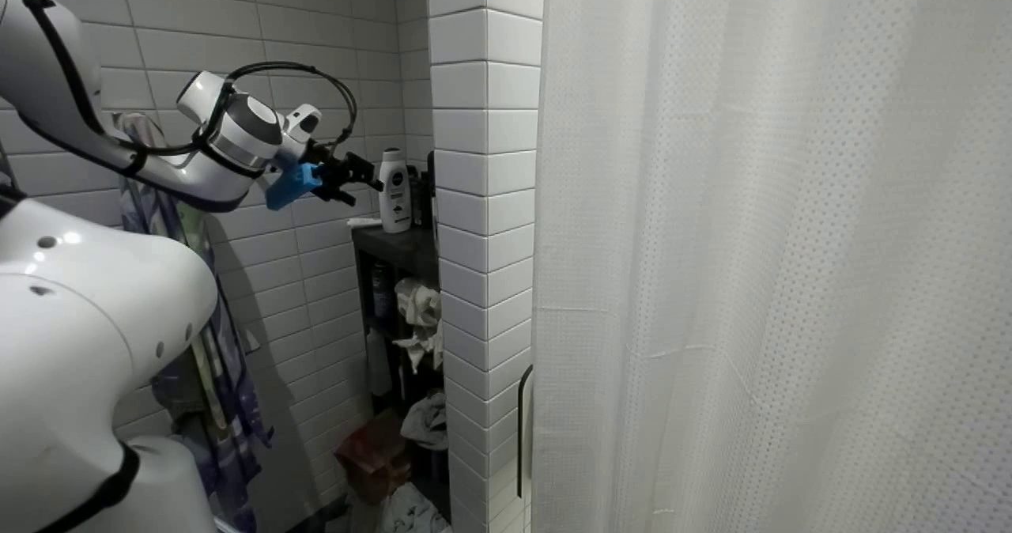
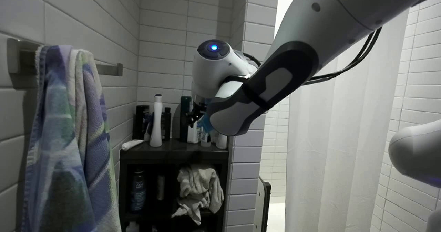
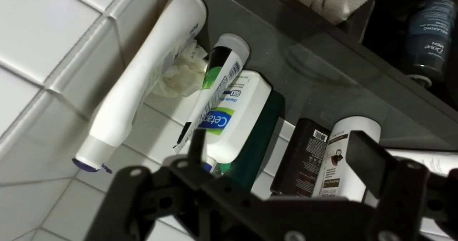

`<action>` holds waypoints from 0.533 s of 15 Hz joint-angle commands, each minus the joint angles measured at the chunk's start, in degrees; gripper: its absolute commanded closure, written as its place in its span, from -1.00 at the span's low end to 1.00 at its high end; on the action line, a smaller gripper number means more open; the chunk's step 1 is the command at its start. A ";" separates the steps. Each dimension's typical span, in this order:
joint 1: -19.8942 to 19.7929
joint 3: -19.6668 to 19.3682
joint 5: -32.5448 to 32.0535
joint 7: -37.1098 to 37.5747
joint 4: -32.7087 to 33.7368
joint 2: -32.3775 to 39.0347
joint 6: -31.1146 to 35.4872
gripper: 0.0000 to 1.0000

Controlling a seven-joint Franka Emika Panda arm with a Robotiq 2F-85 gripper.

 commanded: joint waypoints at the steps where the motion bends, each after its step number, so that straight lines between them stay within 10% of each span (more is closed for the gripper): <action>1: -0.28 0.01 3.51 -2.61 0.00 -0.93 -0.38 -1.00; 8: 0.24 -0.43 5.27 -3.37 0.12 -1.26 -0.36 -1.00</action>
